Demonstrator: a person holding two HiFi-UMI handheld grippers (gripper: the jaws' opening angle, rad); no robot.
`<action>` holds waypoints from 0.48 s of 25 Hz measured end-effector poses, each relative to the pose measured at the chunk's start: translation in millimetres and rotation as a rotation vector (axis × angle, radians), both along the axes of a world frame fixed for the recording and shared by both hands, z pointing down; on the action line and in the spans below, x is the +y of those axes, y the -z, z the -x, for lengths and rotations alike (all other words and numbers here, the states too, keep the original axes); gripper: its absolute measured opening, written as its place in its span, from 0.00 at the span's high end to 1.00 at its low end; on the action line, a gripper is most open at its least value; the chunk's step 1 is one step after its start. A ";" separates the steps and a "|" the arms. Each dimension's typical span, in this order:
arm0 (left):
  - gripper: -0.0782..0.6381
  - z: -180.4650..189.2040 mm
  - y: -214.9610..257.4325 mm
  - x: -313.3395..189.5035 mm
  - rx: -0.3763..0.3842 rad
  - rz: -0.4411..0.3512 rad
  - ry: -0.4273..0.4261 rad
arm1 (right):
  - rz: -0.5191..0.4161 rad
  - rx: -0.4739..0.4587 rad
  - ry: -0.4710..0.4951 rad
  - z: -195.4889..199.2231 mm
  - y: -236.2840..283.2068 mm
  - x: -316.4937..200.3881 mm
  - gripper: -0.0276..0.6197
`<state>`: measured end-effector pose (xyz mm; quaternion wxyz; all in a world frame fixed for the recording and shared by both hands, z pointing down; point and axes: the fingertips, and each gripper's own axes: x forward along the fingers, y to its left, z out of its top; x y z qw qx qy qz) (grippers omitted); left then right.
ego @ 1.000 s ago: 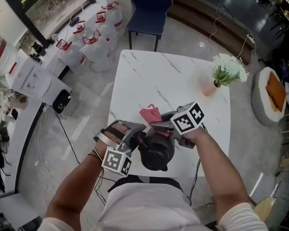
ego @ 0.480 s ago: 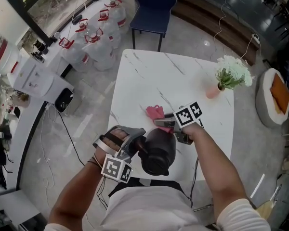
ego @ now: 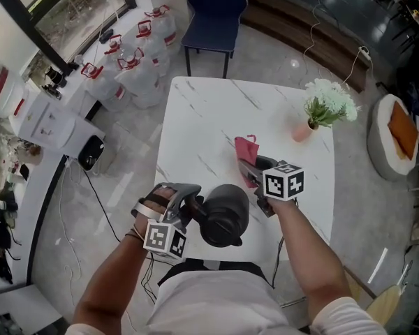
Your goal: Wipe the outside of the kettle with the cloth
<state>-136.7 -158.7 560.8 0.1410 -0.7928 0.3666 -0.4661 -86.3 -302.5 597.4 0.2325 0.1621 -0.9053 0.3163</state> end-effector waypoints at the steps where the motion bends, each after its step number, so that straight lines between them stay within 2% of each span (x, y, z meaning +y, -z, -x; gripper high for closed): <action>1: 0.69 1.7 -1.7 -1.6 0.006 0.012 0.003 | -0.003 -0.026 -0.043 -9.5 9.6 -0.6 0.77; 6: 0.69 4.4 -8.8 -11.6 0.042 0.093 0.002 | -0.013 -0.102 -0.223 -65.1 45.6 18.1 0.77; 12: 0.68 0.7 -20.5 -23.9 0.070 0.186 -0.070 | -0.018 -0.147 -0.318 -112.9 72.3 72.7 0.77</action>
